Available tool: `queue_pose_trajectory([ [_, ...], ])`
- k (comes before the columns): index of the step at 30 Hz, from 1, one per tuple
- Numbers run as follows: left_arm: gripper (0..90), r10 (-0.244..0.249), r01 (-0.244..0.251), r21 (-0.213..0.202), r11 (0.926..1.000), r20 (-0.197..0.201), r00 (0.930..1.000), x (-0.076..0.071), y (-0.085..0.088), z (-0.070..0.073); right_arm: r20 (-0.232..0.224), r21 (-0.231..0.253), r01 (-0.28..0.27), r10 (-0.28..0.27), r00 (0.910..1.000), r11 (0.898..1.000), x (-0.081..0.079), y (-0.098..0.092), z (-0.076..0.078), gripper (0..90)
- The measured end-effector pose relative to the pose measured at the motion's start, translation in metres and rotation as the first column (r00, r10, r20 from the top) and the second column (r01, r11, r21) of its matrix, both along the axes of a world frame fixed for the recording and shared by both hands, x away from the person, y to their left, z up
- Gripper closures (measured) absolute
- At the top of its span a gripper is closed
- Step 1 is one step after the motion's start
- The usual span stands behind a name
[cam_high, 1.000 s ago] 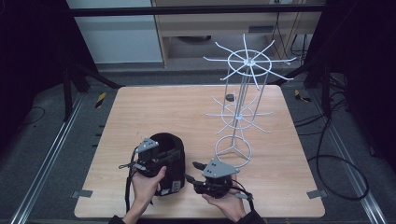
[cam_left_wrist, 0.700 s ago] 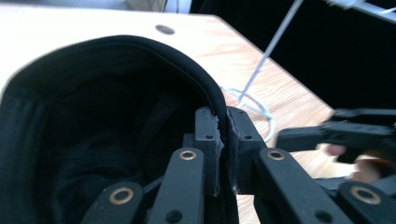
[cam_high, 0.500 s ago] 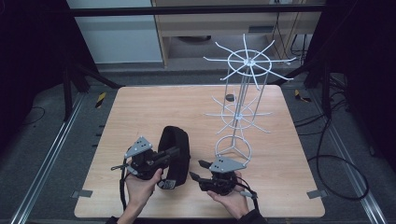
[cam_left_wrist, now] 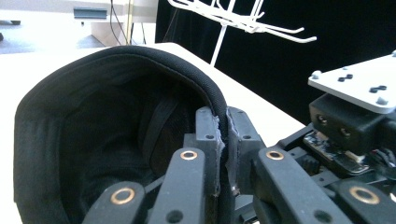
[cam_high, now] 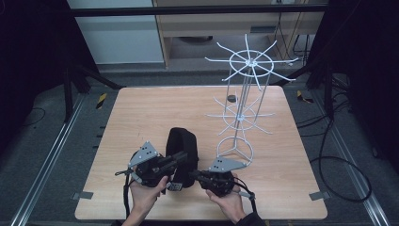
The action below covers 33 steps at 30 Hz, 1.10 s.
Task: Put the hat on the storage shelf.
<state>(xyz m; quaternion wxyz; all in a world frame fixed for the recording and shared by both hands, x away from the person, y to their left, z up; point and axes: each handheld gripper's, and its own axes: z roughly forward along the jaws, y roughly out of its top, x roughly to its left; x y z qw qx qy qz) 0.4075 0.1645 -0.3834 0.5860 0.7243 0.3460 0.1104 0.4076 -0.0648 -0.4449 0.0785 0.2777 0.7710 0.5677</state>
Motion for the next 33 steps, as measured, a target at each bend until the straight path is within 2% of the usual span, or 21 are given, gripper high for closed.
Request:
queue_pose_trajectory([
  [2, 83.8, 0.009, -0.009, -0.003, 1.0, 0.004, 1.0, -0.001, 0.003, 0.0, 0.033, -0.035, 0.01, -0.009, 0.9994, 0.999, -0.002, 0.002, 0.004, 88.1],
  [5, 82.7, 0.022, -0.023, 0.016, 0.9996, 0.016, 0.9996, -0.003, 0.007, 0.0, 0.08, -0.093, 0.024, -0.017, 0.9966, 0.995, -0.005, 0.006, 0.01, 88.1],
  [8, 79.1, 0.047, -0.048, 0.035, 0.9982, 0.023, 0.9986, -0.004, 0.01, -0.001, 0.084, -0.117, 0.029, -0.019, 0.9963, 0.993, -0.006, 0.009, 0.01, 88.1],
  [9, 68.8, 0.074, -0.076, 0.047, 0.996, 0.039, 0.9965, -0.003, 0.01, -0.002, 0.076, -0.133, 0.026, -0.016, 0.997, 0.991, -0.006, 0.013, 0.007, 88.1],
  [12, 54.9, 0.07, -0.071, 0.058, 0.9958, 0.029, 0.9971, 0.0, 0.007, -0.001, 0.069, -0.15, 0.023, -0.013, 0.9976, 0.988, -0.006, 0.018, 0.004, 88.1],
  [13, 51.1, 0.07, -0.071, 0.058, 0.9958, 0.029, 0.9971, 0.0, 0.007, -0.001, 0.07, -0.151, 0.022, -0.012, 0.9974, 0.988, -0.006, 0.02, 0.003, 88.1],
  [14, 48.6, 0.068, -0.069, 0.087, 0.9938, 0.011, 0.9976, 0.002, 0.003, -0.002, 0.074, -0.153, 0.018, -0.006, 0.9973, 0.988, -0.006, 0.021, 0.003, 88.1],
  [16, 48.0, 0.073, -0.072, 0.105, 0.9919, -0.006, 0.9973, 0.005, -0.002, -0.005, 0.078, -0.155, 0.011, 0.001, 0.9969, 0.988, -0.006, 0.022, 0.003, 88.0],
  [19, 59.5, 0.074, -0.071, 0.12, 0.9903, -0.027, 0.9969, 0.007, -0.005, -0.008, 0.086, -0.161, 0.002, 0.012, 0.9962, 0.987, -0.007, 0.024, 0.003, 87.8],
  [22, 70.6, 0.062, -0.057, 0.107, 0.9926, -0.051, 0.9968, 0.009, -0.002, -0.008, 0.085, -0.16, -0.004, 0.018, 0.9962, 0.987, -0.007, 0.024, 0.002, 85.9],
  [23, 74.1, 0.057, -0.052, 0.092, 0.9944, -0.061, 0.9965, 0.009, 0.002, -0.008, 0.076, -0.141, -0.013, 0.024, 0.9968, 0.99, -0.007, 0.023, 0.001, 79.0],
  [25, 79.5, 0.056, -0.05, 0.083, 0.9953, -0.066, 0.9963, 0.009, 0.004, -0.007, 0.078, -0.135, -0.016, 0.027, 0.9966, 0.991, -0.007, 0.023, 0.001, 76.8],
  [26, 80.9, 0.056, -0.051, 0.077, 0.9957, -0.061, 0.9966, 0.009, 0.007, -0.006, 0.099, -0.113, -0.004, 0.015, 0.995, 0.994, -0.007, 0.018, 0.004, 69.8],
  [27, 81.3, 0.057, -0.053, 0.075, 0.9958, -0.05, 0.9972, 0.008, 0.011, -0.004, 0.104, -0.097, 0.002, 0.008, 0.9945, 0.995, -0.008, 0.014, 0.007, 67.6],
  [28, 81.6, 0.057, -0.053, 0.075, 0.9958, -0.05, 0.9972, 0.008, 0.011, -0.004, 0.104, -0.097, 0.002, 0.008, 0.9945, 0.995, -0.008, 0.014, 0.007, 67.6],
  [29, 81.8, 0.044, -0.041, 0.062, 0.9973, -0.043, 0.9981, 0.007, 0.015, -0.001, 0.115, -0.068, 0.027, -0.019, 0.9932, 0.997, -0.007, 0.006, 0.01, 64.3],
  [32, 82.1, 0.01, -0.008, 0.047, 0.9989, -0.028, 0.9996, 0.005, 0.019, 0.005, 0.111, -0.055, 0.075, -0.069, 0.9914, 0.996, -0.002, -0.004, 0.01, 61.5],
  [33, 82.2, 0.01, -0.008, 0.047, 0.9989, -0.028, 0.9996, 0.005, 0.019, 0.005, 0.111, -0.055, 0.075, -0.069, 0.9914, 0.996, -0.002, -0.004, 0.01, 61.5],
])
